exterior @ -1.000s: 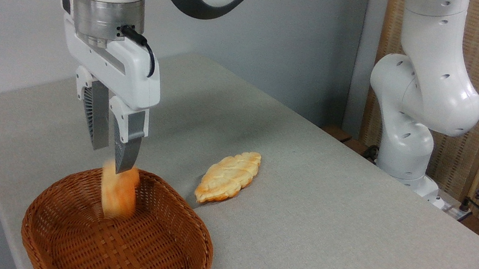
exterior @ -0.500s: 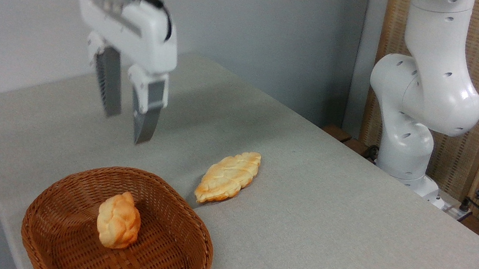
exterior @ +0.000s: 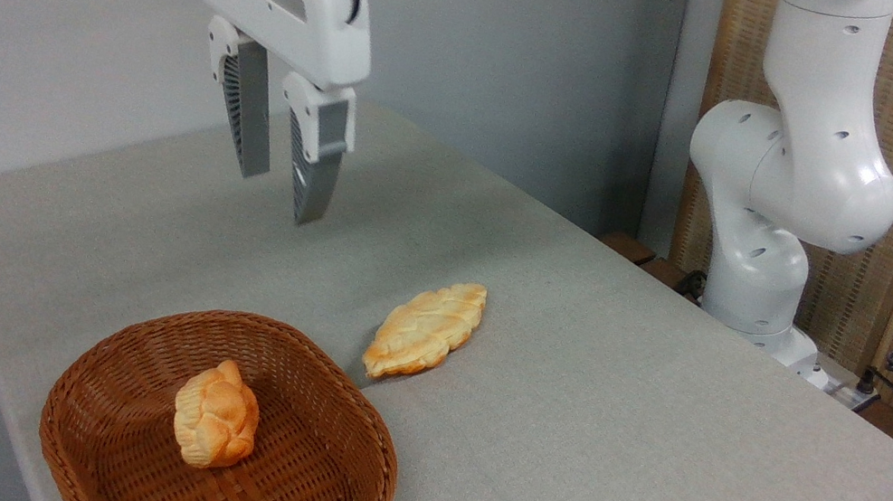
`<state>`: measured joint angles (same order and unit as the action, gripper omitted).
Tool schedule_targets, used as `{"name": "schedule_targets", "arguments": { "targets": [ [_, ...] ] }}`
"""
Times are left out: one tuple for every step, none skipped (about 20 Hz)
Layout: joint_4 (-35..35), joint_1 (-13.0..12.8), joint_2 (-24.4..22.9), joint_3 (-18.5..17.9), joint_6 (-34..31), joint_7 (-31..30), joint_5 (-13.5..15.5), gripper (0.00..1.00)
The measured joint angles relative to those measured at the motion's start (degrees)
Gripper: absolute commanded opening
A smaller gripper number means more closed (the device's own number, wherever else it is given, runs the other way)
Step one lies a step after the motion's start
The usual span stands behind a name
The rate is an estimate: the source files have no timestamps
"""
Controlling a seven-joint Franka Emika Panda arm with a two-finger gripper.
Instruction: Put bread into the basket
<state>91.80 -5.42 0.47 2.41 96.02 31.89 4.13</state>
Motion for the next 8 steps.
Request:
{"name": "schedule_targets", "arguments": {
  "targets": [
    [-0.02, -0.28, -0.03, -1.93, 0.0, 1.17, 0.0, 1.0],
    [-0.03, -0.43, -0.05, -3.06, 0.0, 2.16, 0.02, 1.0],
    [-0.03, -0.51, -0.05, -3.82, 0.0, 2.92, 0.05, 1.0],
    [-0.03, -0.58, -0.05, -4.09, 0.0, 3.22, 0.05, 1.0],
    [-0.02, -0.78, -0.05, -4.16, -0.07, 3.28, 0.05, 1.0],
    [-0.01, -0.99, -0.04, -4.16, -0.11, 3.28, 0.05, 1.0],
    [-0.01, -1.19, -0.04, -4.16, -0.13, 3.28, 0.05, 1.0],
    [0.0, -1.33, -0.04, -4.16, -0.14, 3.28, 0.05, 1.0]
  ]
}}
